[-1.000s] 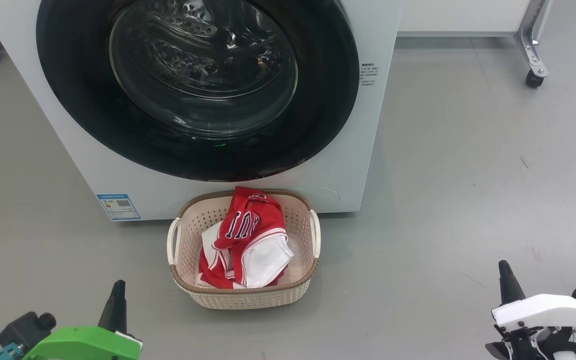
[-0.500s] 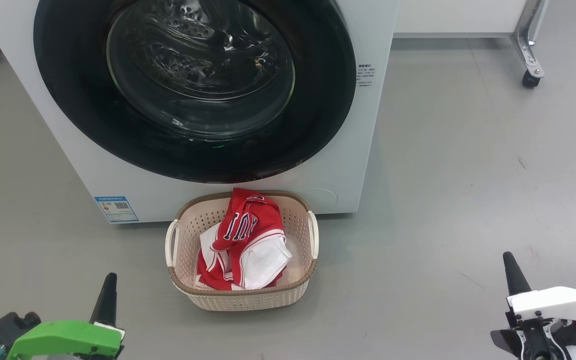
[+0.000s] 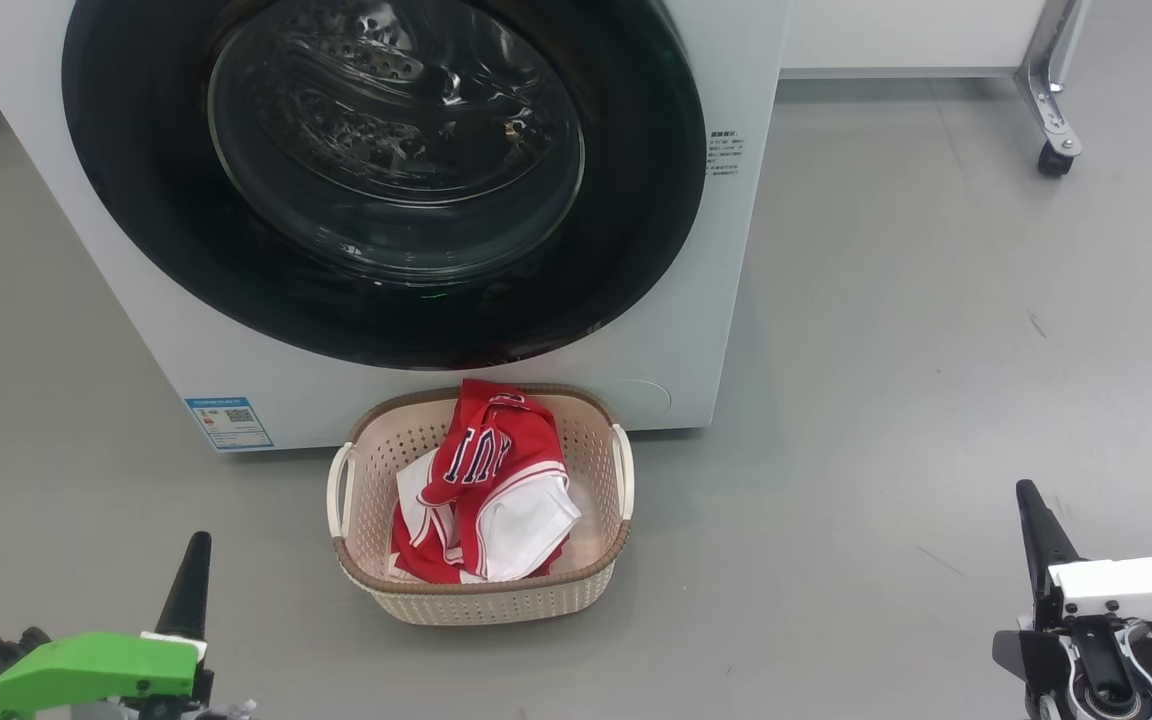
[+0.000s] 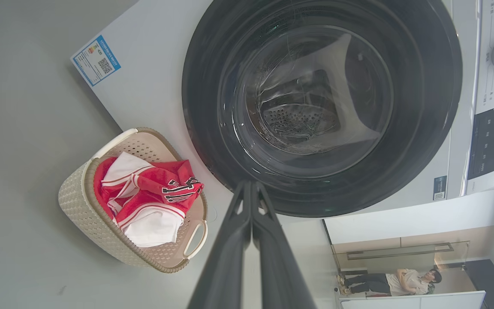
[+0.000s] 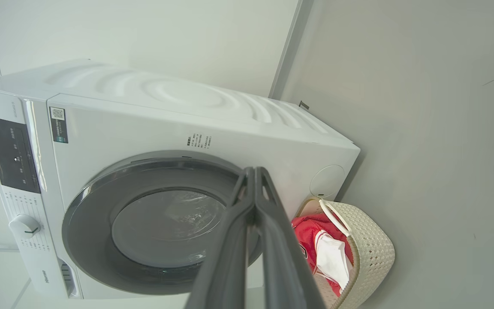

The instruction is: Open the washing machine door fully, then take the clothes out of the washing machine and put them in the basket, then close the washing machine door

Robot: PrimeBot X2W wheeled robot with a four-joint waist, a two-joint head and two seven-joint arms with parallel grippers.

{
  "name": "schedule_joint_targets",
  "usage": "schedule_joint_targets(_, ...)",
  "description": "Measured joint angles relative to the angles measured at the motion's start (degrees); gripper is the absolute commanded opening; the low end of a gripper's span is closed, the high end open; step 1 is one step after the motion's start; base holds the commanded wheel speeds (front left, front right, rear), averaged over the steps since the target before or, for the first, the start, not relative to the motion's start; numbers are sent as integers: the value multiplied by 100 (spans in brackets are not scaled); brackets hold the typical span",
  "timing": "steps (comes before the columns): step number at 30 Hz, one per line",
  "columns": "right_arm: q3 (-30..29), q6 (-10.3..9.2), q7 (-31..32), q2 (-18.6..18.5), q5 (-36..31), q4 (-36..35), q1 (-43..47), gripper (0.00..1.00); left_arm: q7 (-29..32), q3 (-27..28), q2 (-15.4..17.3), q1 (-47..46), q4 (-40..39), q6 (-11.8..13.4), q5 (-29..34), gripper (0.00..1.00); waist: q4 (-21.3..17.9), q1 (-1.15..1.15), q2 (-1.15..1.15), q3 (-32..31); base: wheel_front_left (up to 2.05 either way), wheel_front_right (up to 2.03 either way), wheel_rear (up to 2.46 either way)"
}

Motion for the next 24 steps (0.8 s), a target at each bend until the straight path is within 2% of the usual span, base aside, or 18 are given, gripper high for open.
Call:
schedule_joint_targets(13, -224, 125, 229, 29, 914, 1, -135, 0, 144, 243, -2, -130, 102, -198, -961, 0, -34, 0, 0, -22, 0, 0, 0)
schedule_joint_targets(24, -245, 146, 233, 36, 975, 1, -137, 0, 145, 261, -4, -154, 141, -202, -1000, 0, -35, 0, 0, -23, 0, 0, 0)
